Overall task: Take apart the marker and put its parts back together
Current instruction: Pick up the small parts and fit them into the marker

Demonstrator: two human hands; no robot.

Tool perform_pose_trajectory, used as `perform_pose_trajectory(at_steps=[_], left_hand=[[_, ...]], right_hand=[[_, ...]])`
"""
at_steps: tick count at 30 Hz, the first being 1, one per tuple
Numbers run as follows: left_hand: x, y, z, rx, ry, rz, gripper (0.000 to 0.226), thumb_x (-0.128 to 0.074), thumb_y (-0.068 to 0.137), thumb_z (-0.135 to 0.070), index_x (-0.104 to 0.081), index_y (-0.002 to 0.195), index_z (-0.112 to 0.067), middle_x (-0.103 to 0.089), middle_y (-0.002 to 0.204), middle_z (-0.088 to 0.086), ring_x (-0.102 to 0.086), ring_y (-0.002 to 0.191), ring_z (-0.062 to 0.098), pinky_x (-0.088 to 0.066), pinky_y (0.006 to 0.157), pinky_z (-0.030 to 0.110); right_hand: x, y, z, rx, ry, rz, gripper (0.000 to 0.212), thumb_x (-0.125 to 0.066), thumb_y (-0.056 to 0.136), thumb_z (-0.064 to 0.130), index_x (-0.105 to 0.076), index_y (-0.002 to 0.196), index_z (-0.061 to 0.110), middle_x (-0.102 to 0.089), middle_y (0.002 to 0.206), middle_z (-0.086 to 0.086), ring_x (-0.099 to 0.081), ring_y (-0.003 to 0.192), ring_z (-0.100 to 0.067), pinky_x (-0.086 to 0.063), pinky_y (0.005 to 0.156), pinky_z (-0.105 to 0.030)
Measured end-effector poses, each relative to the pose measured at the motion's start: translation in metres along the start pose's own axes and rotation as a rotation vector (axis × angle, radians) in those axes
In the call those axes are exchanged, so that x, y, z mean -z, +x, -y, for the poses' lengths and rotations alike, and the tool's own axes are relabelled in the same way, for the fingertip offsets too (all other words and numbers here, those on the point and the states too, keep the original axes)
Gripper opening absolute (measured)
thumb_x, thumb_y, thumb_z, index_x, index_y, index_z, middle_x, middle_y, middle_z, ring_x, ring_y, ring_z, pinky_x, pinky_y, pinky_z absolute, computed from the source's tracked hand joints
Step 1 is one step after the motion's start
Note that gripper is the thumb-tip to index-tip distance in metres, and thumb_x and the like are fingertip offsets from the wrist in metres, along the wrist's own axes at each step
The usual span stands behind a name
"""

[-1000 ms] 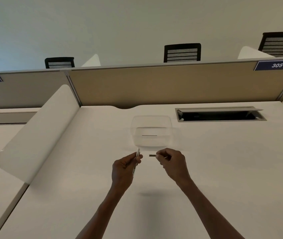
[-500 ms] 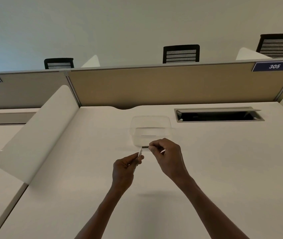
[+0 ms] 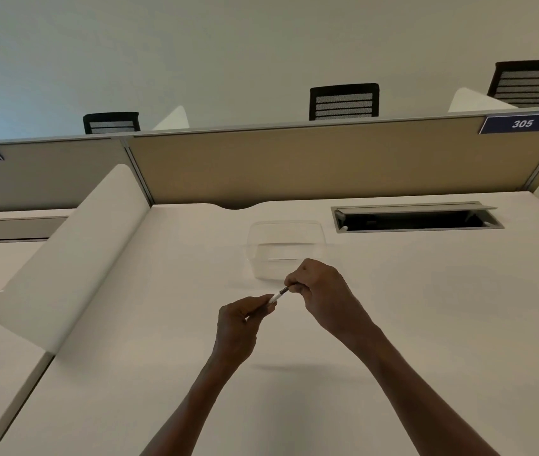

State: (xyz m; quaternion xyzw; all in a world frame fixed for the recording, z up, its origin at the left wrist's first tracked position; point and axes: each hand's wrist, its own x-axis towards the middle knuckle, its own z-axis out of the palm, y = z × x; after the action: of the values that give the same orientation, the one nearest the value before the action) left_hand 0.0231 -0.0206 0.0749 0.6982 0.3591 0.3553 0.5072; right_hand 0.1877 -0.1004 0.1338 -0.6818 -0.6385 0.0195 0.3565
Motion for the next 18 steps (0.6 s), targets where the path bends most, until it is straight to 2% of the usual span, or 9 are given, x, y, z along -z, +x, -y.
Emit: perform_pose_trajectory(at_steps=[4,7,10,13,18], left_hand=[[-0.002,0.000,-0.004,-0.030,0.018,0.021,0.019,-0.074,0.084,-0.006,-0.079,0.099,-0.017,-0.078,0.091,-0.008,-0.071,0.090,0.005,-0.051,0.078,0.016],[0.000,0.000,-0.008,-0.080,0.051,0.038,0.023,-0.071,0.087,-0.006,-0.078,0.101,-0.023,-0.077,0.093,-0.012,-0.070,0.091,0.005,-0.050,0.077,0.015],[0.003,0.001,-0.007,-0.114,0.108,0.068,0.028,-0.068,0.089,-0.010,-0.076,0.106,-0.030,-0.075,0.096,-0.015,-0.068,0.097,0.010,-0.053,0.083,0.024],[0.004,0.001,-0.007,-0.134,0.125,0.057,0.026,-0.069,0.088,-0.011,-0.077,0.105,-0.030,-0.075,0.094,-0.014,-0.068,0.097,0.014,-0.054,0.084,0.030],[0.004,0.002,-0.009,-0.238,0.194,-0.035,0.030,-0.074,0.082,-0.002,-0.078,0.098,-0.027,-0.074,0.094,-0.019,-0.068,0.090,0.006,-0.052,0.077,0.018]], right_hand=[[0.002,0.002,-0.001,0.018,0.072,0.060,0.015,-0.069,0.082,0.002,-0.074,0.094,0.009,-0.069,0.081,-0.003,-0.062,0.074,-0.013,-0.050,0.067,-0.026],[0.002,0.001,-0.002,0.022,0.112,0.064,0.012,-0.070,0.082,0.005,-0.074,0.092,0.010,-0.070,0.079,-0.003,-0.061,0.073,-0.013,-0.049,0.067,-0.027],[0.000,-0.001,-0.004,0.073,0.062,0.083,0.012,-0.069,0.082,0.004,-0.075,0.089,0.011,-0.068,0.076,-0.004,-0.060,0.069,-0.016,-0.048,0.061,-0.029],[-0.002,-0.004,-0.004,0.140,-0.089,0.079,0.006,-0.066,0.086,0.009,-0.071,0.084,0.010,-0.060,0.070,-0.004,-0.054,0.063,-0.018,-0.043,0.053,-0.031],[-0.012,-0.012,0.002,0.113,-0.247,0.051,0.016,-0.065,0.087,0.009,-0.062,0.072,0.010,-0.052,0.064,-0.005,-0.049,0.056,-0.021,-0.032,0.047,-0.030]])
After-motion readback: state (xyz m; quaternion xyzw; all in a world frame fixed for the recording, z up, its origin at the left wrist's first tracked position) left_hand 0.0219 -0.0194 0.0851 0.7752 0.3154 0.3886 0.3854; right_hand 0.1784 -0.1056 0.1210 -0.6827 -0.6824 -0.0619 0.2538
